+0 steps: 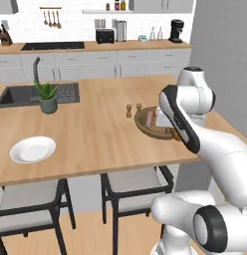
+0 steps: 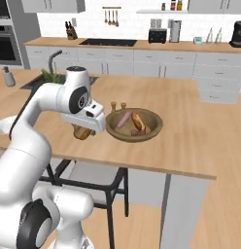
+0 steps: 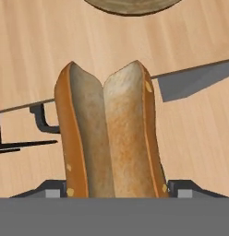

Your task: Place one bun and one sausage from the bowl on each plate.

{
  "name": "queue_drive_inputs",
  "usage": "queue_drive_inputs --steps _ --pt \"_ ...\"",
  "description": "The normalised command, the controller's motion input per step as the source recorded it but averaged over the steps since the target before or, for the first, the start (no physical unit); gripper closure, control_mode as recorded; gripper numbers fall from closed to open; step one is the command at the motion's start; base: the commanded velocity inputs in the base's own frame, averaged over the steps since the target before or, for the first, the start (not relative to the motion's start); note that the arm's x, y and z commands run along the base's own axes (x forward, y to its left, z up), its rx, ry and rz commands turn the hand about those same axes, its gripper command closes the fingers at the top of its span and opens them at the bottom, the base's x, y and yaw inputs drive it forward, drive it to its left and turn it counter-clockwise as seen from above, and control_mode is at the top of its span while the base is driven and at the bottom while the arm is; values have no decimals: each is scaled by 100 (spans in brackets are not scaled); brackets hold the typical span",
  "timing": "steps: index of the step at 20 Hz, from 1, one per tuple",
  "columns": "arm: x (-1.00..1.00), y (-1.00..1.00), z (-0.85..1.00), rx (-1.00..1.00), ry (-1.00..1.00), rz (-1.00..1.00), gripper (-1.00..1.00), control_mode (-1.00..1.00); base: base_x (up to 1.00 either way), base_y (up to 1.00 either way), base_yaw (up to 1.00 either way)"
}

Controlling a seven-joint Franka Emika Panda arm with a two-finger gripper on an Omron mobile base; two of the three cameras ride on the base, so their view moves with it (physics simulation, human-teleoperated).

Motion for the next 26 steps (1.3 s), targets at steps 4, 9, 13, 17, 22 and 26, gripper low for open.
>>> queue_drive_inputs --steps 4,9,13,17,22,26 --pt "0 0 0 0 0 0 100 100 17 93 0" --pt "0 0 0 0 0 0 100 100 42 36 0" --pt "0 0 0 0 0 0 100 100 40 0 -5" --pt "0 0 0 0 0 0 100 100 19 7 -3" --pt "0 0 0 0 0 0 100 100 25 18 0" --pt "0 0 0 0 0 0 100 100 16 48 0"
